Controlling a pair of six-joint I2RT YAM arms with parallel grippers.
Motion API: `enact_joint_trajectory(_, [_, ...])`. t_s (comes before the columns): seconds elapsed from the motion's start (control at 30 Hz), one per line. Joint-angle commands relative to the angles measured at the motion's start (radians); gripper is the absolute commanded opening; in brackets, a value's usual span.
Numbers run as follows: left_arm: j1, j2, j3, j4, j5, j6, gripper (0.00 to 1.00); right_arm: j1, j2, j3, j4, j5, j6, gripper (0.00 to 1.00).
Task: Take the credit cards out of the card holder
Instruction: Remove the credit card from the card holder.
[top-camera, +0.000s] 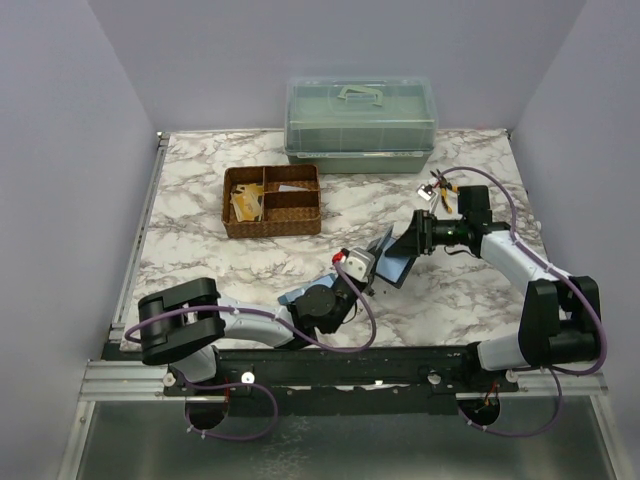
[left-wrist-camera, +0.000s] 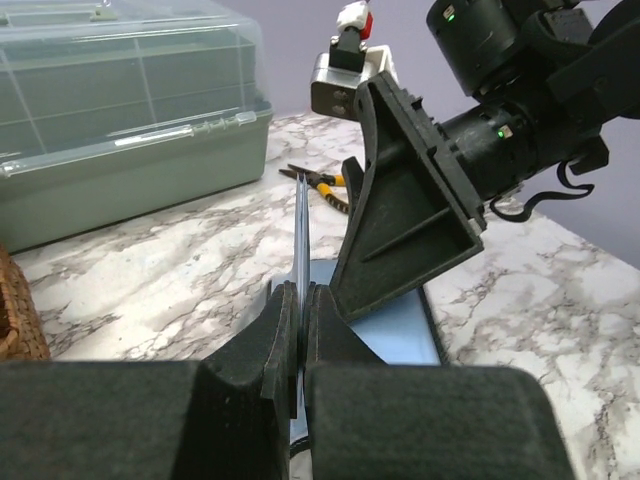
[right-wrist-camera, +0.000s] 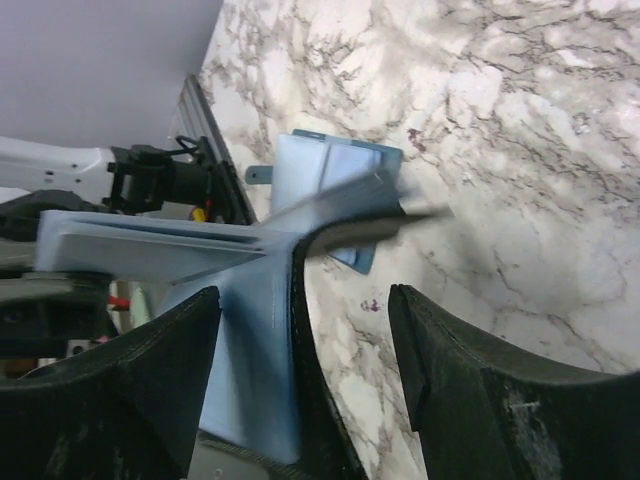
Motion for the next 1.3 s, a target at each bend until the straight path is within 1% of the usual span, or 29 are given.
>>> enact_joint_trajectory(0.0, [-0.009,0.006,0.029,0.059,-0.03,0.025,0.0,0.007,0.014,-0.013,0.084,-0.097,0.119,0.72])
enact_joint_trajectory(0.03, [-0.009,0.004,0.027,0.061,-0.032,0.019,0.0,0.007,0.015,-0.019,0.112,-0.122,0.147,0.71])
enact_joint_trajectory(0.07, [-0.009,0.002,0.025,0.064,-0.036,0.011,0.0,0.007,0.019,-0.024,0.138,-0.152,0.175,0.68])
enact_joint_trajectory(0.17, [-0.009,-0.01,0.006,0.092,-0.047,-0.006,0.0,0.005,0.022,-0.037,0.208,-0.215,0.256,0.55])
enact_joint_trajectory(0.33, [-0.007,-0.033,-0.044,0.176,-0.059,-0.047,0.0,0.001,0.023,-0.049,0.254,-0.251,0.297,0.2])
enact_joint_trajectory(0.37, [-0.003,-0.037,-0.061,0.203,-0.062,-0.084,0.0,-0.002,0.022,-0.051,0.261,-0.26,0.299,0.13])
enact_joint_trajectory(0.4, [0.004,-0.04,-0.085,0.237,-0.062,-0.121,0.0,-0.004,0.017,-0.051,0.265,-0.265,0.297,0.08])
enact_joint_trajectory(0.47, [0.027,-0.05,-0.138,0.296,-0.04,-0.22,0.0,-0.007,0.002,-0.056,0.274,-0.27,0.286,0.02])
enact_joint_trajectory(0.5, [0.043,-0.054,-0.166,0.321,-0.019,-0.281,0.01,-0.008,-0.009,-0.063,0.276,-0.273,0.285,0.0])
enact_joint_trajectory(0.57, [0.072,-0.058,-0.214,0.359,0.036,-0.398,0.14,-0.008,-0.034,-0.072,0.309,-0.279,0.273,0.0])
enact_joint_trajectory(0.63, [0.099,-0.057,-0.248,0.39,0.103,-0.495,0.23,-0.008,-0.054,-0.081,0.316,-0.283,0.259,0.0])
enact_joint_trajectory(0.67, [0.112,-0.054,-0.261,0.407,0.136,-0.535,0.28,-0.008,-0.063,-0.082,0.308,-0.279,0.244,0.0])
enact_joint_trajectory(0.73, [0.138,-0.051,-0.278,0.412,0.194,-0.617,0.43,-0.008,-0.075,-0.08,0.29,-0.256,0.213,0.0])
enact_joint_trajectory(0.83, [0.178,-0.05,-0.294,0.408,0.28,-0.719,0.58,-0.008,-0.075,-0.065,0.217,-0.232,0.155,0.0])
enact_joint_trajectory(0.93, [0.233,-0.044,-0.306,0.412,0.381,-0.831,0.66,-0.008,-0.068,-0.067,0.216,-0.254,0.143,0.0])
enact_joint_trajectory(1.0, [0.282,-0.033,-0.316,0.431,0.441,-0.909,0.68,-0.008,-0.07,-0.069,0.218,-0.281,0.125,0.0])
enact_joint_trajectory(1.07, [0.326,-0.021,-0.334,0.475,0.487,-0.981,0.69,-0.008,-0.073,-0.066,0.195,-0.324,0.073,0.0])
enact_joint_trajectory(1.17, [0.4,-0.038,-0.359,0.463,0.547,-1.09,0.72,-0.008,-0.089,-0.035,0.074,-0.357,-0.084,0.0])
enact_joint_trajectory(1.2, [0.43,-0.053,-0.365,0.437,0.581,-1.147,0.73,-0.008,-0.096,-0.013,0.014,-0.364,-0.159,0.0])
enact_joint_trajectory(1.27, [0.487,-0.09,-0.358,0.364,0.697,-1.246,0.77,-0.007,-0.099,0.025,-0.135,-0.37,-0.363,0.0])
